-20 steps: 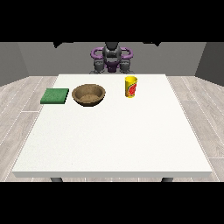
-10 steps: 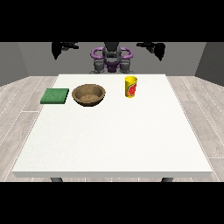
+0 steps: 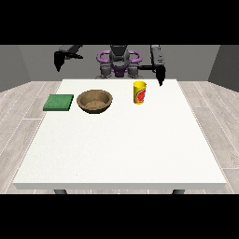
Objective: Pick the cup and pour the ball into the bowl, then pick the bowl and place it on the pad
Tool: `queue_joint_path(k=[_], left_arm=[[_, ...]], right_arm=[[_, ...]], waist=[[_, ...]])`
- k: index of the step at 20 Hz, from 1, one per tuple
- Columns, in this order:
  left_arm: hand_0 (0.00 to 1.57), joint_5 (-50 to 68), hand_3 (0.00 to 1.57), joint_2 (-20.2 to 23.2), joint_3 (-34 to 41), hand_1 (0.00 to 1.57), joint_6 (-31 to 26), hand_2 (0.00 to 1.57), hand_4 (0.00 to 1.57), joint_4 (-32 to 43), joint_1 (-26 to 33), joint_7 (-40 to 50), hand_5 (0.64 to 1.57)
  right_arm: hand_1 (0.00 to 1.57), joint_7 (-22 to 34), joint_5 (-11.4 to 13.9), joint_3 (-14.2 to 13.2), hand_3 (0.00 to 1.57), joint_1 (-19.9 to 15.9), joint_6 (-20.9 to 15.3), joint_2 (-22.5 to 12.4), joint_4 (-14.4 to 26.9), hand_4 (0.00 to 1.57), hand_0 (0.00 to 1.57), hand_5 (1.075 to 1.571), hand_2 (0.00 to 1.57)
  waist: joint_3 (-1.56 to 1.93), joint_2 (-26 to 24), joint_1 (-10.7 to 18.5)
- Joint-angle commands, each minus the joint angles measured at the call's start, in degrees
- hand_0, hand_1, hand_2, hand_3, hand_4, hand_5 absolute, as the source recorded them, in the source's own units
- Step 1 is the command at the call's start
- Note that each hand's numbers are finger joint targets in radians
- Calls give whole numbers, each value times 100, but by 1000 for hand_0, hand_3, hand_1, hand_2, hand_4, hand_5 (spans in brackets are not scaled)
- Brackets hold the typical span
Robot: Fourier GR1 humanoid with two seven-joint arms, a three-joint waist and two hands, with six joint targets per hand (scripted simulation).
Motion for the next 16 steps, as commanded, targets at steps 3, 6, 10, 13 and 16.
queue_joint_path(k=[3, 6, 10, 13, 16], left_arm=[[0, -211, 0, -246, 153, 0, 493, 0, 0, 1291, -672, -1001, 1528], [0, -195, 0, -80, 368, 0, 406, 0, 0, 1999, -706, -1811, 1517], [0, -344, 0, -309, 248, 0, 732, 0, 0, 2547, -1209, -2007, 1519], [0, -227, 0, -22, 357, 0, 503, 0, 0, 3100, -1400, -2047, 1520], [0, -44, 0, 296, 683, 0, 268, 0, 0, 3631, -1587, -2624, 1521]], right_arm=[[0, -281, 46, 34, 0, -121, 84, 29, 47, 0, 0, 1570, 0], [0, -422, -58, 21, 0, -14, 272, 19, 51, 0, 0, 1570, 0], [0, -594, 102, 18, 0, -472, 126, 14, 372, 0, 0, 1571, 0], [0, -638, -111, -218, 0, -314, 455, -211, 757, 0, 0, 1571, 0], [0, -566, 58, 41, 0, -290, 276, -24, 221, 0, 0, 1571, 0]], waist=[[-1, 390, -310], [-3, 530, -362], [-3, 759, -267], [-1, 492, -222], [-4, 783, -378]])
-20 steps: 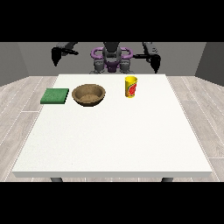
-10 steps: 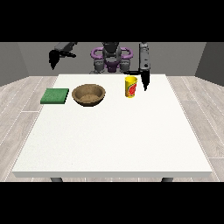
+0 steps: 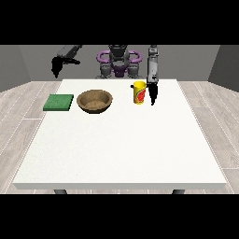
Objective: Pick the cup and pour the ball into the bowl, then pick the bowl and place it on the pad
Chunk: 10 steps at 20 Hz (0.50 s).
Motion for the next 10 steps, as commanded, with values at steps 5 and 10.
queue_joint_path(k=[5, 10], left_arm=[[0, -130, 0, -143, -70, 0, 353, 0, 0, 922, -514, -453, 1527], [1286, -838, 1571, -252, -221, 1286, 1815, 1571, 1403, 1058, -27, -1098, 1268]], right_arm=[[0, -225, 29, -166, 0, -358, 27, -140, 603, 0, 0, 1571, 0], [0, -186, -2, -90, 0, -104, 122, -143, 173, 0, 0, 1570, 0]], waist=[[1, 69, 119], [1, 69, -345]])
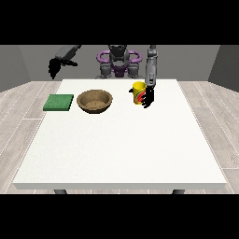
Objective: Pick the cup and pour the ball into the bowl, then pick the bowl and place it on the pad
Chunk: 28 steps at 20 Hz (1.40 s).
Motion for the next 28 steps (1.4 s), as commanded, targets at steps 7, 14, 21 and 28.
queue_joint_path(k=[7, 14, 21, 28], left_arm=[[1327, -533, 1571, -100, -224, 1327, 871, 1571, 1500, 369, 258, -153, 1245], [1436, -1842, 1571, 1290, -966, 1436, 1386, 1571, 1571, 203, -456, 2187, 1321], [1486, -2787, 1571, 1837, -1577, 1486, 1082, 1571, 1571, 267, -1378, 3683, 1274], [1491, -3554, 1571, 1265, -2048, 1491, 1205, 1571, 1571, -25, -1588, 4908, 1273]], right_arm=[[0, 286, -468, -448, 0, 44, 431, -520, 154, 0, 0, 1570, 0], [0, 474, -142, -294, 0, 350, 272, -379, 815, 0, 0, 1569, 0], [0, 242, -141, -307, 0, 245, 401, -361, 1228, 0, 0, 1569, 0], [0, 153, -254, -539, 0, 223, 673, -662, 1742, 0, 0, 1569, 0]], waist=[[-44, -267, -76], [-17, -1492, 316], [-35, -1575, 391], [-39, -1775, 402]])
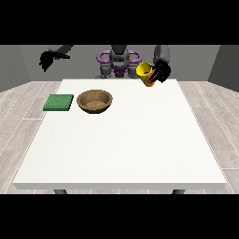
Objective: Pick the cup and pour the ball into the bowl, then pick the bowl and place it on the pad
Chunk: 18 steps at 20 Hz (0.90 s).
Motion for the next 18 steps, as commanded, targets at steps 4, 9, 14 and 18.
queue_joint_path(k=[4, 9, 14, 18], left_arm=[[1501, -1308, 1571, -188, -675, 1501, 398, 1571, 1508, 164, -665, 1445, 1244], [1553, -2569, 1571, -446, -1624, 1553, 49, 1571, 1571, 273, -1187, 2359, 1203], [1501, -3696, 1571, -720, -2455, 1501, -223, 1571, 1380, 484, -1472, 2797, 1400], [1498, -4286, 1571, -1157, -2965, 1498, -849, 1571, 1571, 652, -1687, 3102, 1056]], right_arm=[[0, 153, -90, 6, 0, -368, 97, -111, 117, 0, 0, 1570, 0], [0, 64, -22, -56, 0, -185, 185, -180, 588, 0, 0, 1570, 0], [0, -61, 7, -48, 0, -338, 194, -178, 680, 0, 0, 1571, 0], [0, -301, 16, -29, 0, -378, 341, -196, 725, 0, 0, 1571, 0]], waist=[[-2, -28, -217], [11, -473, -126], [6, -292, -187], [3, -193, -342]])
